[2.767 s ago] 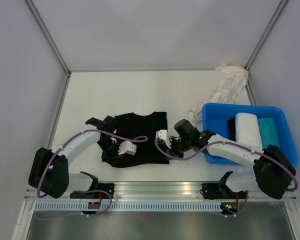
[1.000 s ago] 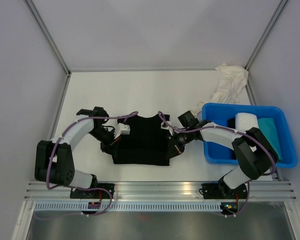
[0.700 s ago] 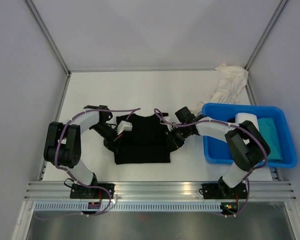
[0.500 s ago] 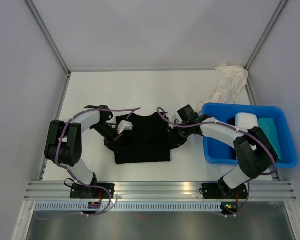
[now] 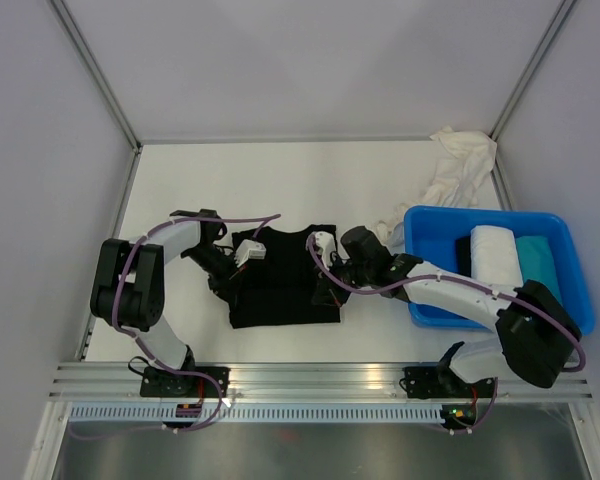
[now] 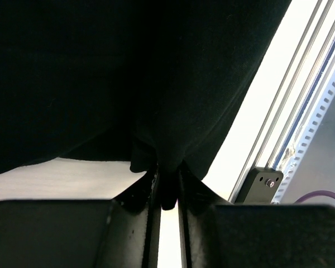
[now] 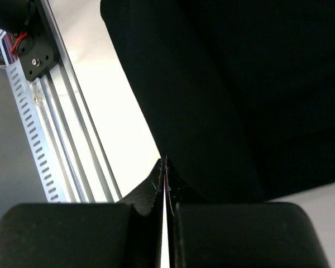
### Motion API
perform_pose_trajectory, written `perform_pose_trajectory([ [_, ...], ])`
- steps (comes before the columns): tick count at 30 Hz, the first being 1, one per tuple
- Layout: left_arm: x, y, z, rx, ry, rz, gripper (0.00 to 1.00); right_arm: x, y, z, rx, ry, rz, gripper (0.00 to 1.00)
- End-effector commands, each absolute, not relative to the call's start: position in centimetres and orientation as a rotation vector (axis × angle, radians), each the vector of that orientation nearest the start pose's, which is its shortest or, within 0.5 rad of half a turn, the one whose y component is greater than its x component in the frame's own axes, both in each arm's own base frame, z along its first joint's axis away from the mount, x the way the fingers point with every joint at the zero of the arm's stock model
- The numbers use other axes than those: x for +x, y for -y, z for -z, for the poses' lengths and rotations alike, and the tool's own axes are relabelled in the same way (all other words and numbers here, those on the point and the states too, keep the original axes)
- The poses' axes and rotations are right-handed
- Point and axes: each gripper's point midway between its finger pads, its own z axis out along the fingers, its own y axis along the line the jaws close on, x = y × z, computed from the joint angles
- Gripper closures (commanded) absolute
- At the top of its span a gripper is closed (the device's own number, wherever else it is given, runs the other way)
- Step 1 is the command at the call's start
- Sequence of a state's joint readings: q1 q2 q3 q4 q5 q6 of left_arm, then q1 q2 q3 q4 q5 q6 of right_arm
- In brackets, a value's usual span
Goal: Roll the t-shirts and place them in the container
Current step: Roll the tshirt
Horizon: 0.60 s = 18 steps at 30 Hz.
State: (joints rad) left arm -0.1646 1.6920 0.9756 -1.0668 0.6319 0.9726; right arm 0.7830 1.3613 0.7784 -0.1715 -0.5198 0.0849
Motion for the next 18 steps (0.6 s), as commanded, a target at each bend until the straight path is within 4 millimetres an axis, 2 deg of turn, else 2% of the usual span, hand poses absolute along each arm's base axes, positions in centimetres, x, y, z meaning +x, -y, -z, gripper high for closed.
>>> perform_pose_trajectory([
  [1, 20.4, 10.9, -3.7, 1.462, -2.498, 0.951, 0.79, 19.9, -33.4, -11.7, -0.981, -2.04, -1.085, 1.0],
  [5, 20.6, 10.8, -4.0, 1.444, -2.51, 0.93, 0.69, 22.0, -33.0, -9.4, -0.893, -2.111, -1.01, 1.0],
  [7, 20.8, 10.9, -4.3, 1.434, -2.504, 0.918, 0.67, 22.3, -32.7, -8.3, -0.868, -2.151, -1.029, 1.0],
  [8, 21.0, 10.9, -4.5, 1.429, -2.5, 0.908, 0.62, 22.3, -32.4, -6.8, -0.857, -2.202, -1.026, 1.0],
  [10, 21.4, 11.1, -5.2, 1.399, -2.495, 0.895, 0.55, 22.5, -31.7, -5.4, -0.839, -2.247, -1.014, 1.0],
  [12, 22.1, 11.2, -5.4, 1.357, -2.508, 0.868, 0.55, 22.4, -31.1, -3.9, -0.812, -2.291, -1.007, 1.0],
  [18, 23.1, 10.2, -5.0, 1.288, -2.596, 0.765, 0.54, 23.5, -30.7, -3.1, -0.753, -2.308, -0.991, 1.0],
])
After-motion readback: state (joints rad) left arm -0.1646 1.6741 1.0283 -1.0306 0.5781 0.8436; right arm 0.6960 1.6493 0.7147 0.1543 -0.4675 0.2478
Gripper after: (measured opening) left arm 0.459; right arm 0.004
